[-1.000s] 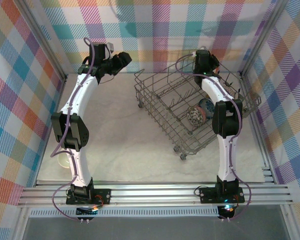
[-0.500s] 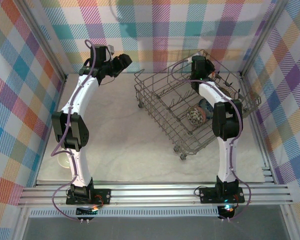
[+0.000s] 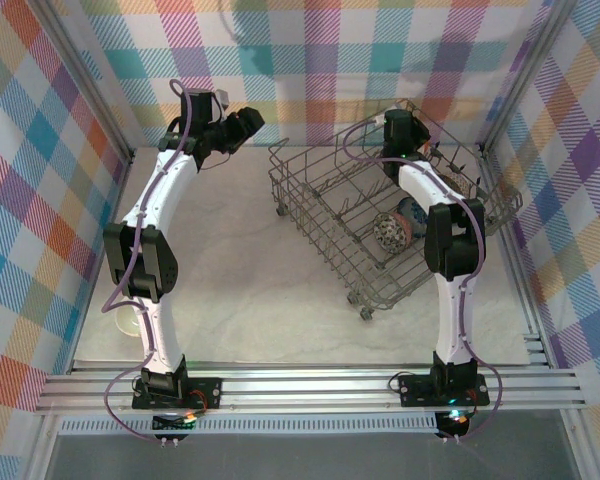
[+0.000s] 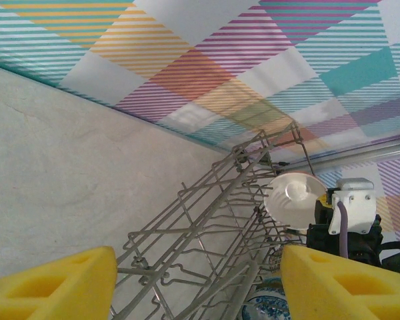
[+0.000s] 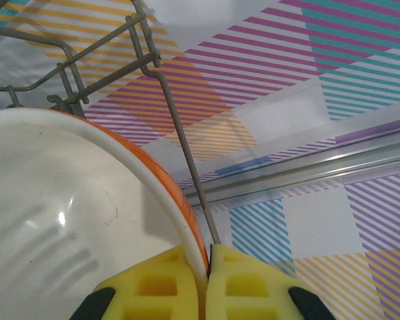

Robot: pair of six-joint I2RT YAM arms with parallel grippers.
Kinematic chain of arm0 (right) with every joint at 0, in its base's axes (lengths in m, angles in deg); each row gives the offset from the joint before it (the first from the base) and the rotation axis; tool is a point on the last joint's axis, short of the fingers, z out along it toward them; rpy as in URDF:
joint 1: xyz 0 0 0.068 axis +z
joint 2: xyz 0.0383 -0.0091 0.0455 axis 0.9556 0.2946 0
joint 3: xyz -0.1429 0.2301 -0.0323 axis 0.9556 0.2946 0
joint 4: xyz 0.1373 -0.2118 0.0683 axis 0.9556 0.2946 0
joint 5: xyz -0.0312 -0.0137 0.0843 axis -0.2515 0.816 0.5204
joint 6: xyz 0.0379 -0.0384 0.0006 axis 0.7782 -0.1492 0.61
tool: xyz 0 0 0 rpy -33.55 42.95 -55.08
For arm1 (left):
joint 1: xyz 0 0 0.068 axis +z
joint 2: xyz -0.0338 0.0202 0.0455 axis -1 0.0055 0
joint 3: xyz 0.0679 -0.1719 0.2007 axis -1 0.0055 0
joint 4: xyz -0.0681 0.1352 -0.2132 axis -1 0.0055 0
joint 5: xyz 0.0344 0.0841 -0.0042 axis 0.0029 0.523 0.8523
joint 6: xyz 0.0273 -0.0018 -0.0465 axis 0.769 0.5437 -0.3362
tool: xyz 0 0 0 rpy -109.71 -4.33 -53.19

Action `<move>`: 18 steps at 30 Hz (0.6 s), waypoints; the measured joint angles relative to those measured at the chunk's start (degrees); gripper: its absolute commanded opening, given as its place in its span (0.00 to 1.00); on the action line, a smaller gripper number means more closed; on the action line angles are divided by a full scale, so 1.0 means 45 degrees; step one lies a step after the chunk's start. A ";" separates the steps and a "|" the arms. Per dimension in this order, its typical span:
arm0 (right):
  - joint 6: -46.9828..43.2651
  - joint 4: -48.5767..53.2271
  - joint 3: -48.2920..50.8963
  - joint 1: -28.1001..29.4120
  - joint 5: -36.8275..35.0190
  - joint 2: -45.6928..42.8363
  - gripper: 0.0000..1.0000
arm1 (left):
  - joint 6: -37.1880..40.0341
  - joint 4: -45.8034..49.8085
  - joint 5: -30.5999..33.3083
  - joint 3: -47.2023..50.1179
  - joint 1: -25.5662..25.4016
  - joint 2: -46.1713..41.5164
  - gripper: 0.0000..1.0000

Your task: Load the bowls into the dish rack

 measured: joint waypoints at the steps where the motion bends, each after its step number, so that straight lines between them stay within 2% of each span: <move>1: -0.0049 0.0049 -0.0117 0.0000 0.0005 0.0068 0.06 | 0.0000 -0.0005 0.0000 0.0005 0.0000 0.0000 0.66; 18: -0.0685 0.0063 -0.0573 0.0287 0.0447 0.0782 0.29 | 0.0000 0.0039 0.0005 0.0073 0.0000 0.0000 0.66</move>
